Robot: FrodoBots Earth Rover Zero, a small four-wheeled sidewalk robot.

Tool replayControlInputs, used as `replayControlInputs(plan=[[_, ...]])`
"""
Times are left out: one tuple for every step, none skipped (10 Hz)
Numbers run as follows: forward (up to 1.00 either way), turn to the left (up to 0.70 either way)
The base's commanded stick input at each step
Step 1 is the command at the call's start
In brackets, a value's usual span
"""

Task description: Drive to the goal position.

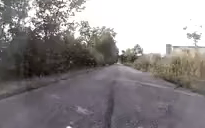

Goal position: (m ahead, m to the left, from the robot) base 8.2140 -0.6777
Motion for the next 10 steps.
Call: replayControlInputs(plan=[[0.70, 0.00], [0.70, 0.00], [0.70, 0.00], [0.70, 0.00], [0.70, 0.00], [0.70, 0.00], [0.70, 0.00], [0.70, 0.00], [0.70, 0.00], [0.70, 0.00]])
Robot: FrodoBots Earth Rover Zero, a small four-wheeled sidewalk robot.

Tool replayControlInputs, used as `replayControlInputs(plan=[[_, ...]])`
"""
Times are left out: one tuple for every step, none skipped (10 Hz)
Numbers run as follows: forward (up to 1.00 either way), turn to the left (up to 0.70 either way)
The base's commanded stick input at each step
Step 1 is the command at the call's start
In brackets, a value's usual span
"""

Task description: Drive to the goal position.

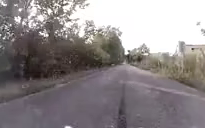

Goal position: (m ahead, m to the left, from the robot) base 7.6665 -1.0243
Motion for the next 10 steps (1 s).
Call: replayControlInputs(plan=[[0.70, 0.00], [0.70, 0.00], [0.70, 0.00], [0.70, 0.00], [0.70, 0.00], [0.70, 0.00], [0.70, 0.00], [0.70, 0.00], [0.70, 0.00], [0.70, 0.00]])
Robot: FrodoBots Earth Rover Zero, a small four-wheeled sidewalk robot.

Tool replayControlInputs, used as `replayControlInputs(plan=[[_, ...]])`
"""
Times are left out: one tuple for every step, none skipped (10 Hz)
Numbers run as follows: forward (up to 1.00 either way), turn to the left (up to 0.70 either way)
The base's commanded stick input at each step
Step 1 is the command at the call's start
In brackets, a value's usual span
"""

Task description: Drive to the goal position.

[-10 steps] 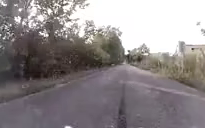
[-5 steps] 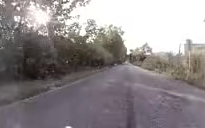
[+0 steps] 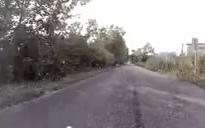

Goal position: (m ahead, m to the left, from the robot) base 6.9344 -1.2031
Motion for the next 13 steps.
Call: replayControlInputs(plan=[[0.70, 0.00], [0.70, 0.00], [0.70, 0.00], [0.70, 0.00], [0.70, 0.00], [0.70, 0.00], [0.70, 0.00], [0.70, 0.00], [0.70, 0.00], [0.70, -0.03], [0.70, -0.11], [0.70, -0.35], [0.70, -0.35]])
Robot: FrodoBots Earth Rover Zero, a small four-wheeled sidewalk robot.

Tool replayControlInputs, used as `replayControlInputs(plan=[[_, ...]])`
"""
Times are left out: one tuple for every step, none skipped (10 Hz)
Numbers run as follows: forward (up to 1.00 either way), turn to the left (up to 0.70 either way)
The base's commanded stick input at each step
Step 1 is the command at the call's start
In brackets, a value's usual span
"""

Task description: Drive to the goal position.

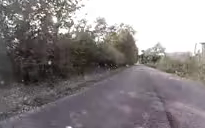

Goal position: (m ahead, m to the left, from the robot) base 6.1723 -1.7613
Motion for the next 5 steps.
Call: replayControlInputs(plan=[[0.54, -0.43], [0.30, -0.55], [0.07, -0.67], [0.00, -0.70], [0.00, -0.70]])
